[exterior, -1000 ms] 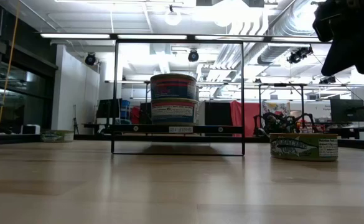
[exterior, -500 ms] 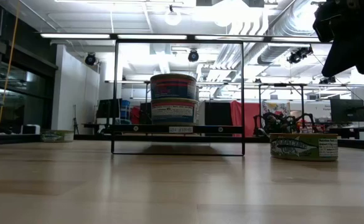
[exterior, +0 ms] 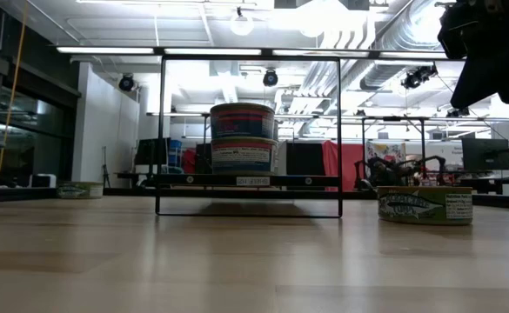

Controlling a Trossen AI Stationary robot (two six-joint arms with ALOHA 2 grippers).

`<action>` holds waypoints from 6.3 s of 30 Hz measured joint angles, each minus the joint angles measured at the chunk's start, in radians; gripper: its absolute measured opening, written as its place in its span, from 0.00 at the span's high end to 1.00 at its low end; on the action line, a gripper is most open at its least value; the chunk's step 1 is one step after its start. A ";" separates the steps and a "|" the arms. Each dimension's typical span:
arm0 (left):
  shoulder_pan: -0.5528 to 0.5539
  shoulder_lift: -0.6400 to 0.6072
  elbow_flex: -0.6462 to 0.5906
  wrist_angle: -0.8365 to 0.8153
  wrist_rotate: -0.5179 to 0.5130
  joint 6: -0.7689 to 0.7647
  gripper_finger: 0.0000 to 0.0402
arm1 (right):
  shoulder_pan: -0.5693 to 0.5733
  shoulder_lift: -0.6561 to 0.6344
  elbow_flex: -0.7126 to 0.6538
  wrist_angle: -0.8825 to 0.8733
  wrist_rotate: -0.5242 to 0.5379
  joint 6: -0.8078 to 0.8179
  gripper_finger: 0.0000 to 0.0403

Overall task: Stack canned seafood by type on shelf
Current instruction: Adjust the green tuna can, then adjust the pink and blue tuna can

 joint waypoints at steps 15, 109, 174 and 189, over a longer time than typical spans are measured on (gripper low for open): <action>0.008 0.000 0.000 0.000 -0.076 0.025 1.00 | -0.046 0.000 0.000 0.246 0.102 -0.013 1.00; 1.096 0.240 -0.175 -0.156 0.741 -0.070 1.00 | -0.829 0.564 0.288 0.418 -0.564 -0.489 1.00; 0.950 0.719 -0.276 0.518 0.713 -0.561 1.00 | -0.896 0.552 0.288 0.423 -0.472 -0.568 1.00; 0.951 0.797 -0.244 0.601 0.706 -0.621 1.00 | -0.896 0.552 0.288 0.425 -0.457 -0.560 1.00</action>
